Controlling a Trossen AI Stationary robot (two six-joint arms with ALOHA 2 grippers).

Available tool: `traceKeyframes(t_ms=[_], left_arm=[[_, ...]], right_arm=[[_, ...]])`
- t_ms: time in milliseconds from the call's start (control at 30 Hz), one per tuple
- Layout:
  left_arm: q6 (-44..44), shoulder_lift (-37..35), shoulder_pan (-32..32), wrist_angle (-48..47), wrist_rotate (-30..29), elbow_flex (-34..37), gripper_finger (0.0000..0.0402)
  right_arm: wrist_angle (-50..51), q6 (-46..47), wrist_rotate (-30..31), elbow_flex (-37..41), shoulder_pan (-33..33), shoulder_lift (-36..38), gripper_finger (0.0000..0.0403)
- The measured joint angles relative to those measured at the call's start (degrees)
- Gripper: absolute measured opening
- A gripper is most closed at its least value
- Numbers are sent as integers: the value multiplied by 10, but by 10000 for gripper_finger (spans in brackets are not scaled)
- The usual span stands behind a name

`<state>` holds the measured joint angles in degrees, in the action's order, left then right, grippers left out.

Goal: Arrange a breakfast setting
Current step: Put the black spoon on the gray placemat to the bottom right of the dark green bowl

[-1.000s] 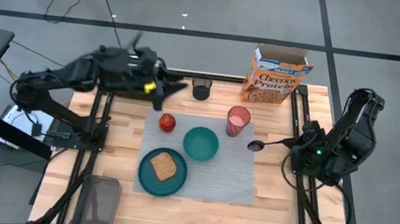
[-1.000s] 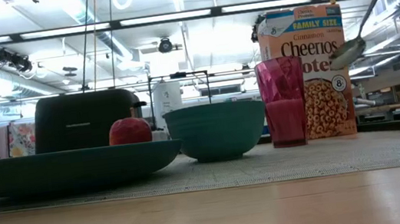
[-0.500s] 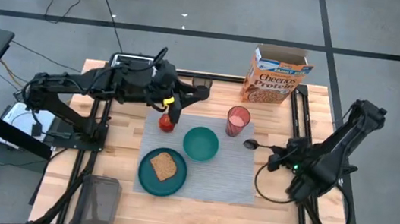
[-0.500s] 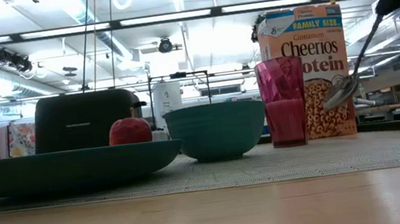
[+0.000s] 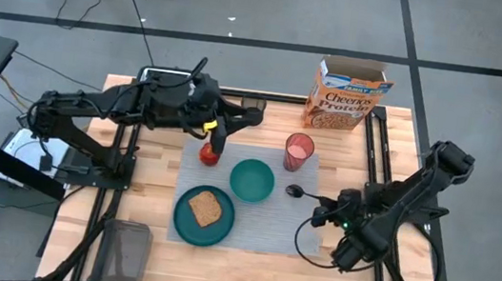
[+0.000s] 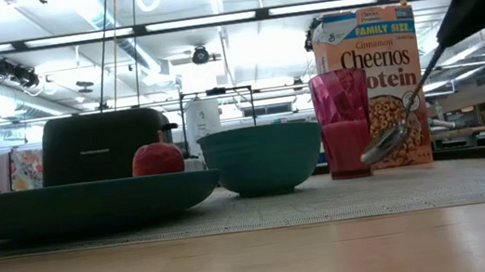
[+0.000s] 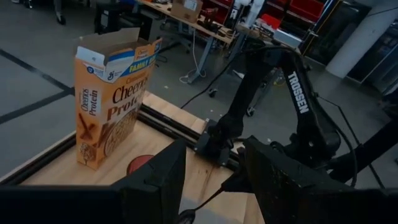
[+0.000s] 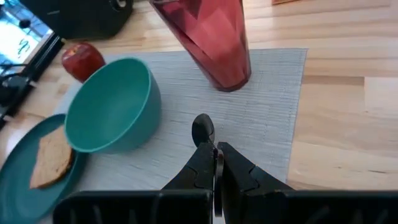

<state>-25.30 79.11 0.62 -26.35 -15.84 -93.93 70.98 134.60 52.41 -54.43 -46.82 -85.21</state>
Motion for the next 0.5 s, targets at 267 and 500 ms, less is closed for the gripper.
traceKeyframes(t_ms=[267,500], left_arm=[[-26,0,0,0,1,0,172],[-26,0,0,0,1,0,172]], right_arm=[[-32,-12,-20,0,21,-54,10],[-56,-55,-62,-1,17,-62,16]])
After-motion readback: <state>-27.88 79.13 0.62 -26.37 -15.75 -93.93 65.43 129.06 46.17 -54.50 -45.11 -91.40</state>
